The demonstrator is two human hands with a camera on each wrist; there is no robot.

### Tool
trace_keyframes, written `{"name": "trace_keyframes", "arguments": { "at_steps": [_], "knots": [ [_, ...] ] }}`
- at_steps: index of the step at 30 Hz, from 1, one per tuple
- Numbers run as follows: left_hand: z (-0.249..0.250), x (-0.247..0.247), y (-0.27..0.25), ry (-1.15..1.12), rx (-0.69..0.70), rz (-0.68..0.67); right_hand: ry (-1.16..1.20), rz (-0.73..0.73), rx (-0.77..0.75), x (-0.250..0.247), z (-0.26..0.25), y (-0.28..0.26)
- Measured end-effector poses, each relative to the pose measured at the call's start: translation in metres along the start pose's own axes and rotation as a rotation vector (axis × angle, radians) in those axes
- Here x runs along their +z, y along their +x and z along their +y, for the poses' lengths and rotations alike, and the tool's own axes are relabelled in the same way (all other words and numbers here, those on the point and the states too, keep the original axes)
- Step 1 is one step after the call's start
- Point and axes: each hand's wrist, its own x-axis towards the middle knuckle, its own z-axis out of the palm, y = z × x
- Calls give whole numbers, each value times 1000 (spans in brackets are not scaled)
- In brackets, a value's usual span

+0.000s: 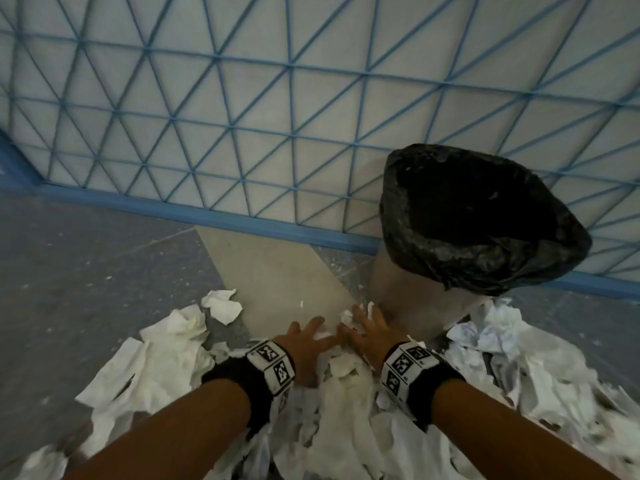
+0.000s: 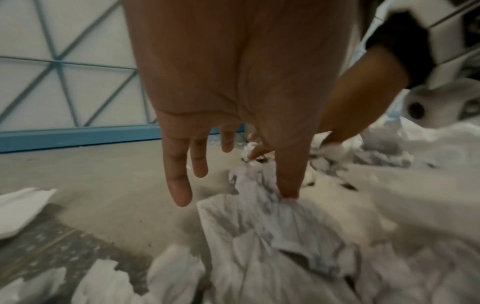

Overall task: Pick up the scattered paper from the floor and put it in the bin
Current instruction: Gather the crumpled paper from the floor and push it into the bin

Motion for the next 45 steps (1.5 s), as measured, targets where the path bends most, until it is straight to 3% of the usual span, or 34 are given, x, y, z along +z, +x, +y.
{"name": "trace_keyframes", "arguments": {
  "at_steps": [1, 2, 7, 10, 13, 18, 21, 24, 27, 31, 33, 36, 37, 42, 45],
  "knots": [
    [3, 5, 3, 21, -1, -5, 3, -114, 12, 3, 1, 1],
    [5, 10, 5, 32, 2, -14, 27, -141, 15, 6, 2, 3],
    [7, 26, 12, -95, 36, 83, 112, -42, 24, 7, 2, 3],
    [-3, 8, 5, -190, -19, 127, 178, 37, -1, -9, -9, -11],
    [-30, -35, -7, -411, -104, 242, 309, 208, -47, -35, -25, -29],
    [-50, -115, -58, -1171, -115, 301, 498, 495, -178, -112, -45, -79],
    [-43, -163, -87, -1341, 41, 407, 593, 777, -227, -161, -39, -113],
    [-12, -199, -97, -1428, 217, 674, 655, 1051, -158, -202, -9, -134],
    [40, -217, -81, -1366, 315, 942, 648, 1228, 21, -220, 30, -134],
    [107, -215, -58, -1067, 289, 1222, 703, 1248, 187, -204, 57, -128],
    [128, -207, -49, -923, 387, 1174, 694, 1146, 243, -188, 70, -119],
    [133, -194, -34, -655, 429, 839, 627, 860, 302, -169, 84, -108],
    [127, -192, -32, -604, 407, 785, 609, 807, 328, -165, 86, -104],
    [67, -195, -56, -746, 381, 944, 485, 858, 332, -178, 66, -95],
    [0, -179, -66, -739, 163, 983, 570, 1049, 103, -187, 26, -88]
  ]
}}
